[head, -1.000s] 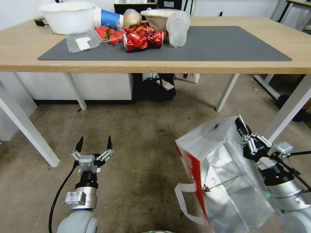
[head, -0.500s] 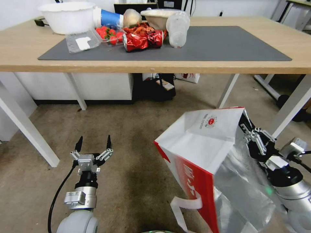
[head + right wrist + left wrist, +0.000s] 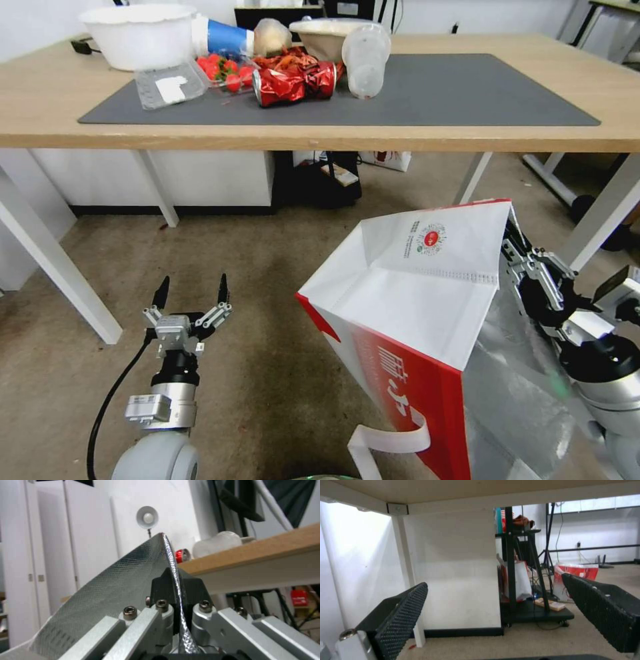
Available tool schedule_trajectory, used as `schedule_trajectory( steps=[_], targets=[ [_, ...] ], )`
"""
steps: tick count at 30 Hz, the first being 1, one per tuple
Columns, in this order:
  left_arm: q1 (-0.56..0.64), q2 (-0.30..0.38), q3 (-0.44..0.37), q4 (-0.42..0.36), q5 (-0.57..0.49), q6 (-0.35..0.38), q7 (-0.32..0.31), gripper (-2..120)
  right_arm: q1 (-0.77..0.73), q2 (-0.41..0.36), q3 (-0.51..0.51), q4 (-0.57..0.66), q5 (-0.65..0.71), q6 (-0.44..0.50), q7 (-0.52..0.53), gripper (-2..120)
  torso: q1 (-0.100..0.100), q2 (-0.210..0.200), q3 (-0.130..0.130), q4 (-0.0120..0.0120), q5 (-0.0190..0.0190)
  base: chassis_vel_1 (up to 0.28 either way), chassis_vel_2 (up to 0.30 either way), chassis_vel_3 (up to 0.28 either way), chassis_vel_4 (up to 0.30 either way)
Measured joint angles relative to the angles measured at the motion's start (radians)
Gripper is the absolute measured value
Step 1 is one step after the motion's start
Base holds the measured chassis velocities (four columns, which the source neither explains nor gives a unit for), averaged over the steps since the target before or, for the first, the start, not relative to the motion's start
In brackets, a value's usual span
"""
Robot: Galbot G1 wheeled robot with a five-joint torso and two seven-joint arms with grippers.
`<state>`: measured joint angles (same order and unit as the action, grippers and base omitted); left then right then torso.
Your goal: Pick up the food delivery bag from the floor and place it on the table.
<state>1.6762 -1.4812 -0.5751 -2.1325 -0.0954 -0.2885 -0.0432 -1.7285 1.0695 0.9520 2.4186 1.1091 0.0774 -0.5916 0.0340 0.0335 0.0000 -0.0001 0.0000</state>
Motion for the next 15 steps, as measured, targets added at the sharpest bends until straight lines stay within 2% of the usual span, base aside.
schedule_trajectory(
  steps=[4,15],
  targets=[
    [-0.001,0.006,-0.002,0.000,-0.008,0.000,0.000,100,0.002,-0.018,0.035,0.004,0.025,-0.042,-0.062,0,0.000,0.000,0.000,-0.0001,0.0000,0.000,0.000,0.000,0.000],
    [0.003,0.011,-0.009,-0.001,-0.023,-0.015,0.033,100,0.005,-0.027,0.058,-0.004,0.040,-0.070,-0.155,0,0.001,0.007,0.004,0.0000,0.0000,0.000,0.000,0.000,0.000]
  ],
)
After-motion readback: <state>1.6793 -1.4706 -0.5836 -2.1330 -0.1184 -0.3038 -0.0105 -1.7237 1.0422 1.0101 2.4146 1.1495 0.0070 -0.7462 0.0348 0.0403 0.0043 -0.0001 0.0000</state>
